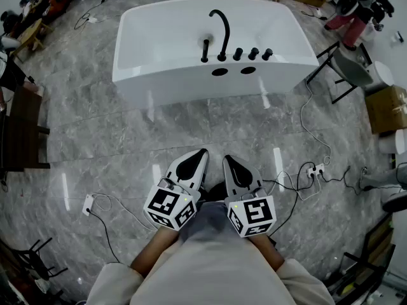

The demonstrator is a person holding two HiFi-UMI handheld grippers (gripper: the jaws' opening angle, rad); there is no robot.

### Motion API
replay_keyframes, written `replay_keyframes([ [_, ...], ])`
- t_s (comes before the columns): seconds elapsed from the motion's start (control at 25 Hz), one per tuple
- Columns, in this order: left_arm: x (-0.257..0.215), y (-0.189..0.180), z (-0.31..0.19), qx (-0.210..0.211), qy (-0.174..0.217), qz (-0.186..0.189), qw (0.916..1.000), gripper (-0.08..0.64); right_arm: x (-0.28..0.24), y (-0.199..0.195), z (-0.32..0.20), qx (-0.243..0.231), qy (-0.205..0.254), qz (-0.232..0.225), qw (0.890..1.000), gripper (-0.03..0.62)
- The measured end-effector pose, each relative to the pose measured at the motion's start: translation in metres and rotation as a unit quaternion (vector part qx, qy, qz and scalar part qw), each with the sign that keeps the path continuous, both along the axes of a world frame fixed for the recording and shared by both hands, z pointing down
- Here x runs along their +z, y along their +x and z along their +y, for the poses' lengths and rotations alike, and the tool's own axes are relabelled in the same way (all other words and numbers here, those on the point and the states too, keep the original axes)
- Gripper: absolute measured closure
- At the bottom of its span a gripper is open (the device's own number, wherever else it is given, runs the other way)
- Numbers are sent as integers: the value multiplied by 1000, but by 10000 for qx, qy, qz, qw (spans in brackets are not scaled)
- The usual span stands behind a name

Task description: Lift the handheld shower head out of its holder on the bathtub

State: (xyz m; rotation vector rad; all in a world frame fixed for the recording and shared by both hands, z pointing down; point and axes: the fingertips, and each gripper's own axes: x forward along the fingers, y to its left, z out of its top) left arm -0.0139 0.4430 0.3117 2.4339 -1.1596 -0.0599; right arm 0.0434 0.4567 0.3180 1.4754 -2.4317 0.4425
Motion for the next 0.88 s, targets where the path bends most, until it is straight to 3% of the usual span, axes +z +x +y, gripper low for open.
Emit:
replay_keyframes([
  [0.48, -2, -2, -12, 7, 41, 92, 9999, 563, 3, -5, -10, -74, 3, 13, 10000, 574],
  [0.88, 0, -2, -52, -152, -4, 49, 9999, 563, 0, -3, -55, -277, 37, -267, 9993, 574],
])
